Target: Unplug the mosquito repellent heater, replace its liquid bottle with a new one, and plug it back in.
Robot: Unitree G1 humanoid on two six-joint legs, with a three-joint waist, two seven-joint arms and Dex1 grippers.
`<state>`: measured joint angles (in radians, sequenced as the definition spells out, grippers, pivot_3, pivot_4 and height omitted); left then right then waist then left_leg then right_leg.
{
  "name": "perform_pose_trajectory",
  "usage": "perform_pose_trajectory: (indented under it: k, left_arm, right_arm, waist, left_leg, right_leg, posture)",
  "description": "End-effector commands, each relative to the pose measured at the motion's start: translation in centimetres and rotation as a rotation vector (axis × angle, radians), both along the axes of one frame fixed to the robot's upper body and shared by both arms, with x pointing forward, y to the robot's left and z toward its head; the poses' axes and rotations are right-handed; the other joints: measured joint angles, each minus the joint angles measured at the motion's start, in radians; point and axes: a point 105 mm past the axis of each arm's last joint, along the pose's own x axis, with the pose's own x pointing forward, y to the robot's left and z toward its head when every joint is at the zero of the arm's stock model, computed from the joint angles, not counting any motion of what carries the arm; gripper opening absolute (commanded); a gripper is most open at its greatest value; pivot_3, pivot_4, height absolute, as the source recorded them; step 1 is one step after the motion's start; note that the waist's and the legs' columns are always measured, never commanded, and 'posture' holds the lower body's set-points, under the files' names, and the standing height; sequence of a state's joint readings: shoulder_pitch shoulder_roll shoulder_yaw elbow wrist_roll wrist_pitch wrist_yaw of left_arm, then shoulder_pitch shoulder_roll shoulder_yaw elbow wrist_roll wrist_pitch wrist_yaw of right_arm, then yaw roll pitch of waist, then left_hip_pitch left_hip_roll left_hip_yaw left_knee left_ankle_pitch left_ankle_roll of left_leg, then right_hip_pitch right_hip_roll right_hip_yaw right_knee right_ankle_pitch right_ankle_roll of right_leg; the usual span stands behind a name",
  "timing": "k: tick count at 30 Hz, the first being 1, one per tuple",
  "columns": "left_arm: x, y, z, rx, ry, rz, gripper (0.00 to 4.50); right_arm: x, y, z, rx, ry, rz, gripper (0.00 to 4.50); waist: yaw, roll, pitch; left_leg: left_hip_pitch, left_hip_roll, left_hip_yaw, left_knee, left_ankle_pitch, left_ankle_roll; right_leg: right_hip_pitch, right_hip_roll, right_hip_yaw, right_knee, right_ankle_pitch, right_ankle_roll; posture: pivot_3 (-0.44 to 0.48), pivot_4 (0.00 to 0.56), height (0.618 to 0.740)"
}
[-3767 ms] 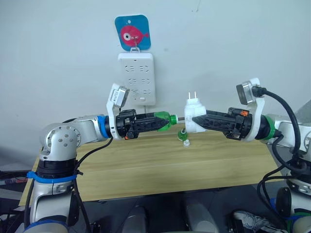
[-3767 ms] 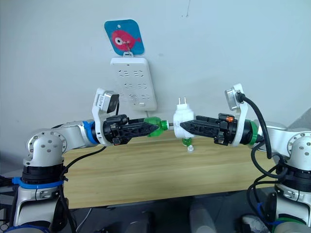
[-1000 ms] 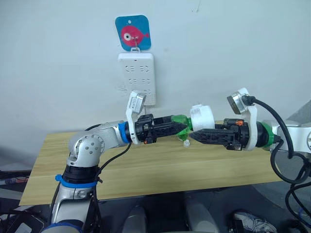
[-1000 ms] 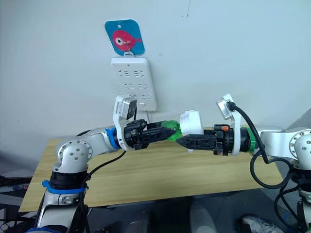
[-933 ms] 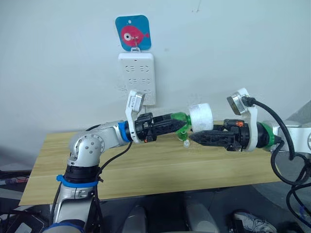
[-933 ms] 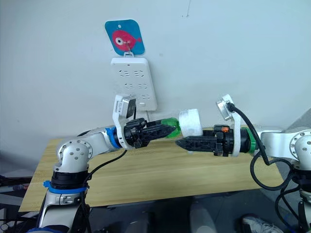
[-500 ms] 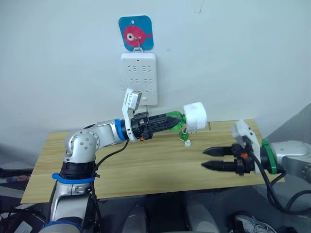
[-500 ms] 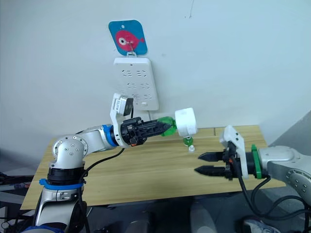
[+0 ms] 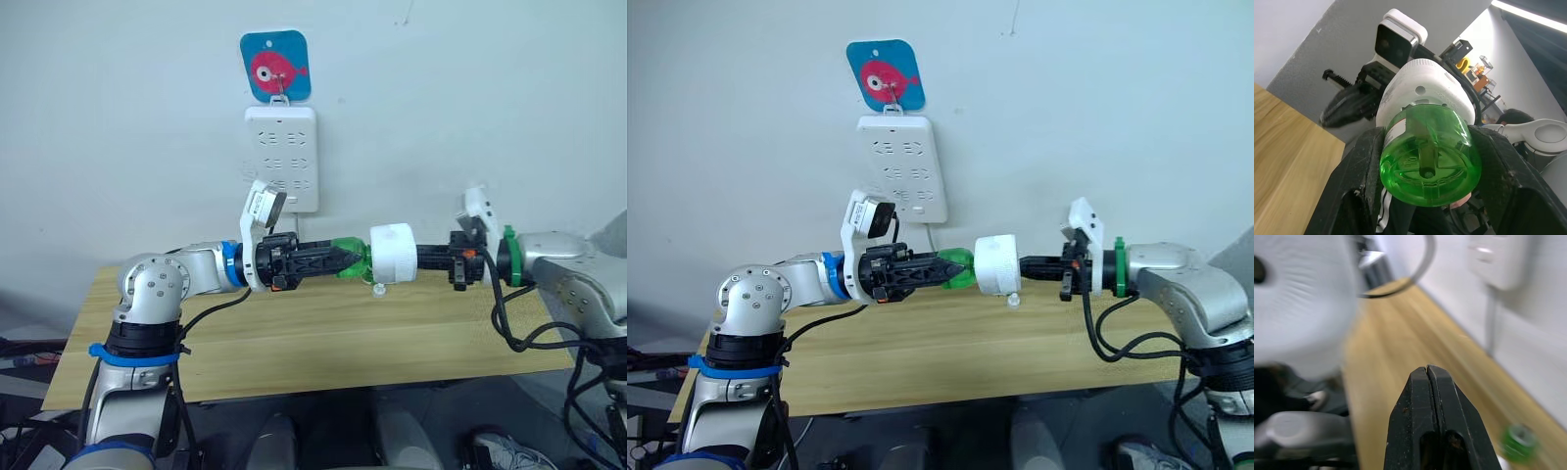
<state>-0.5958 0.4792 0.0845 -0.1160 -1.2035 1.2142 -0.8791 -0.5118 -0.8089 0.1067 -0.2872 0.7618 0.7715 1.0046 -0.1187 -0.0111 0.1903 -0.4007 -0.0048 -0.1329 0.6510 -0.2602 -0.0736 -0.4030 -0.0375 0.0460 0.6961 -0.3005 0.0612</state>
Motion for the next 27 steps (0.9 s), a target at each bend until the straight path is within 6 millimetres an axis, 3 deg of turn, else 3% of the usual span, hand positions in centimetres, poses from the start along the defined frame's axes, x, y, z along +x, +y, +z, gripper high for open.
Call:
perform_pose_trajectory:
  k: [1, 7, 14, 20, 27]
  left_arm:
    - [-0.2, 0.0, 1.2, -0.033, -0.052, 0.01, 2.27]
    - [0.9, -0.1, 0.9, -0.03, -0.066, 0.079, 2.27]
    - [1.8, -0.3, -0.4, 0.056, -0.142, 0.132, 2.27]
    - [0.7, -0.7, -1.4, 0.117, -0.201, 0.056, 2.27]
    - [-1.4, -0.7, -1.5, 0.134, -0.229, -0.075, 2.27]
  right_arm:
    - [-2.0, 1.0, 1.6, 0.032, -0.003, 0.088, 0.0]
    - [-3.6, 1.6, 2.7, 0.081, 0.037, 0.114, 0.0]
    - [-3.7, 1.7, 4.6, 0.151, 0.039, 0.081, 0.0]
    - [-3.0, 2.0, 6.1, 0.201, 0.036, 0.062, 0.0]
    - [-1.9, 2.2, 6.1, 0.19, 0.04, 0.05, 0.0]
  waist:
    - [0.002, 0.0, 0.0]
    - [0.004, 0.0, 0.0]
    - [0.003, 0.0, 0.0]
    - [-0.004, 0.0, 0.0]
    - [-0.009, 0.0, 0.0]
  left_leg:
    - [0.0, 0.0, 0.0, 0.0, 0.0, 0.0]
    - [0.0, 0.0, 0.0, 0.001, 0.0, 0.0]
    - [0.0, 0.0, 0.001, 0.001, 0.0, 0.0]
    - [0.0, 0.0, 0.001, 0.0, 0.0, 0.0]
    - [0.0, 0.0, 0.001, 0.0, 0.0, 0.001]
  right_leg:
    - [0.0, 0.0, 0.0, 0.0, 0.0, 0.0]
    - [0.0, 0.0, 0.0, 0.0, 0.0, 0.0]
    - [0.0, 0.0, 0.0, 0.001, 0.0, 0.0]
    - [0.0, 0.0, 0.0, 0.001, 0.0, 0.0]
    - [0.0, 0.0, 0.0, 0.001, 0.0, 0.0]
  posture:
    - [-0.15, 0.145, 0.734]
    - [-0.162, 0.144, 0.734]
    - [-0.171, 0.143, 0.734]
    - [-0.169, 0.141, 0.734]
    - [-0.156, 0.137, 0.734]
